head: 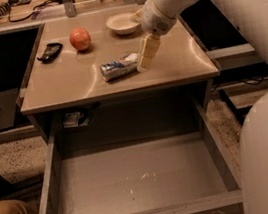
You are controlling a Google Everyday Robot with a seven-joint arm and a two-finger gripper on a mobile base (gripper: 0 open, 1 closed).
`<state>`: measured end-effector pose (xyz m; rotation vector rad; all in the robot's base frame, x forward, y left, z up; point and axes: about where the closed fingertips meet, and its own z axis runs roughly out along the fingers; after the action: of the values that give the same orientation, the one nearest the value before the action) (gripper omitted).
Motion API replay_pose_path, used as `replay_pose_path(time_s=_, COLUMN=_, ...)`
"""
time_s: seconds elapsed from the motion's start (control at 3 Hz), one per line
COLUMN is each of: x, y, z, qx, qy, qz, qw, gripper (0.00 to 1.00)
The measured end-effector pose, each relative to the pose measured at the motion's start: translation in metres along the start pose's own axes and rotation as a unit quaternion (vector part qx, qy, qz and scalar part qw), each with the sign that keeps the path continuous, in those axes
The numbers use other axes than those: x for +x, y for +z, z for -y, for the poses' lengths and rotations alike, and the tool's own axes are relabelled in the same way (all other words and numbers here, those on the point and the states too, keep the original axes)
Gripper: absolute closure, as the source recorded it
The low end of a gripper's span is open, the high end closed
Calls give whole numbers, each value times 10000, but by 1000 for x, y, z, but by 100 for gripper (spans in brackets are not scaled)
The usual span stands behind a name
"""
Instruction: Place redbull can into top drawer
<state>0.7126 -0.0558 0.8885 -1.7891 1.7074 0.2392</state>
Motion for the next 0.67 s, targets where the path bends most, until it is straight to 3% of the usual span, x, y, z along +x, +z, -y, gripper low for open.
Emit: replay_pose_path(time_s=0.67, x=-5, y=47, z=7, qx=-461, qy=-78, qz=48, qw=9989, gripper=0)
